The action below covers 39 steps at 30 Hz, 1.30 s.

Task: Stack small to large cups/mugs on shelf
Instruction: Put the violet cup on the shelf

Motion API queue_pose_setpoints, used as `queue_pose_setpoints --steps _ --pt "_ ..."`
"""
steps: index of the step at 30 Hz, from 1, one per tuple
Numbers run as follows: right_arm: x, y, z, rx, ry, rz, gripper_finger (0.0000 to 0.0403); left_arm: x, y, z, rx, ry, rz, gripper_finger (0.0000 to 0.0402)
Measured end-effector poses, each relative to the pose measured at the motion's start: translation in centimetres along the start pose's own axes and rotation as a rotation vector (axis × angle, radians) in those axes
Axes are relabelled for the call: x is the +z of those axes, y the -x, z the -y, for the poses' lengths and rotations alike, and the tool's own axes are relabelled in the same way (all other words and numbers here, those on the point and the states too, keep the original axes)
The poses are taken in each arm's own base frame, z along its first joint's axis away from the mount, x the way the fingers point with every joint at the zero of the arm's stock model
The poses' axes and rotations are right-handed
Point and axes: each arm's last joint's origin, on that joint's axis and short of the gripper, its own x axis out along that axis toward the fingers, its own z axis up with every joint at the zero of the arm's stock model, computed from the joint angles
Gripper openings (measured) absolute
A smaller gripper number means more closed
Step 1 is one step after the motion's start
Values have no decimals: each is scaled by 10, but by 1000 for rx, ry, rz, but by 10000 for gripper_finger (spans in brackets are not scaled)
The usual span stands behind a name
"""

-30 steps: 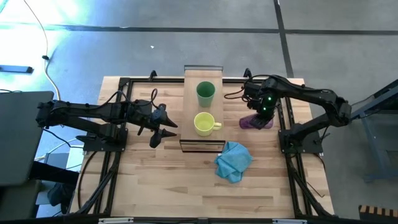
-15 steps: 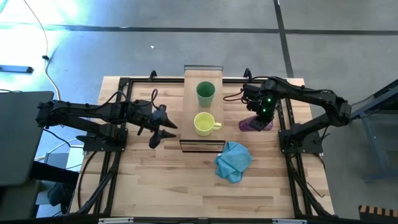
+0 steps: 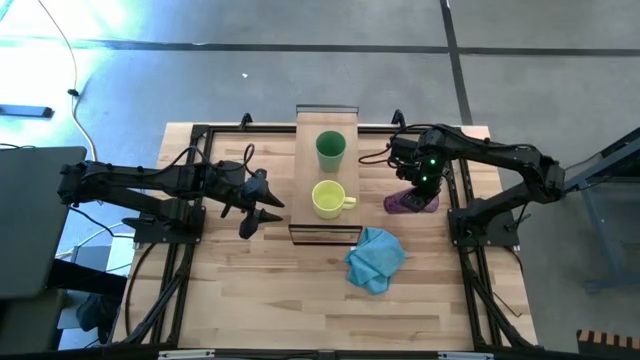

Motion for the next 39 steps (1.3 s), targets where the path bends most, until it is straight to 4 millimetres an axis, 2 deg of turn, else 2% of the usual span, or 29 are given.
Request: queue_pose_setpoints --steps 22,39 --pt "-4 -4 -9 -53 50 -2 0 0 0 0 0 0 0 184" --pt "2 1 5 -188 -47 71 0 0 0 0 0 11 0 184"
